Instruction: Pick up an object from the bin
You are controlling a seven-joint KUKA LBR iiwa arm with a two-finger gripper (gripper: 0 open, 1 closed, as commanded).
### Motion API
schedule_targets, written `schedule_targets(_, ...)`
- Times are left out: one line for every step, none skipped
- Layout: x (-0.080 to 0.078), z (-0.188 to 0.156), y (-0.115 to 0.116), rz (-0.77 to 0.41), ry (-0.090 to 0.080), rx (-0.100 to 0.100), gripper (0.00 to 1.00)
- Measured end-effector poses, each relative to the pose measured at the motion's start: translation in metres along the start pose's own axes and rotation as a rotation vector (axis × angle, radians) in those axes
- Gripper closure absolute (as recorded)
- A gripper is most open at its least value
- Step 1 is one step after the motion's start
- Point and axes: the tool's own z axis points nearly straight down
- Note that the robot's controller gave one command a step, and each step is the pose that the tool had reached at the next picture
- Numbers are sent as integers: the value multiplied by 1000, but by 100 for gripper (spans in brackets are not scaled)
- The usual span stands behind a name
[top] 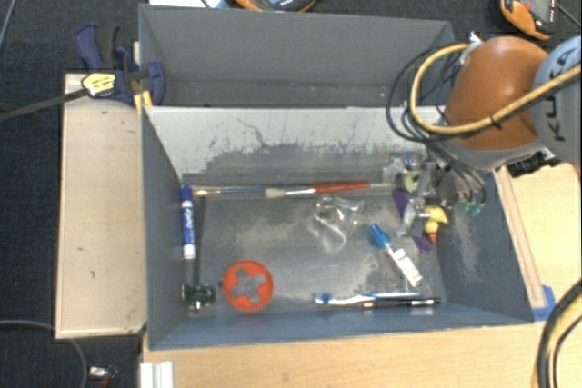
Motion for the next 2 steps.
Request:
schedule_targets(0,0,0,0,0,0,0)
schedule_targets(35,61,-38,-86,-4,1,0)
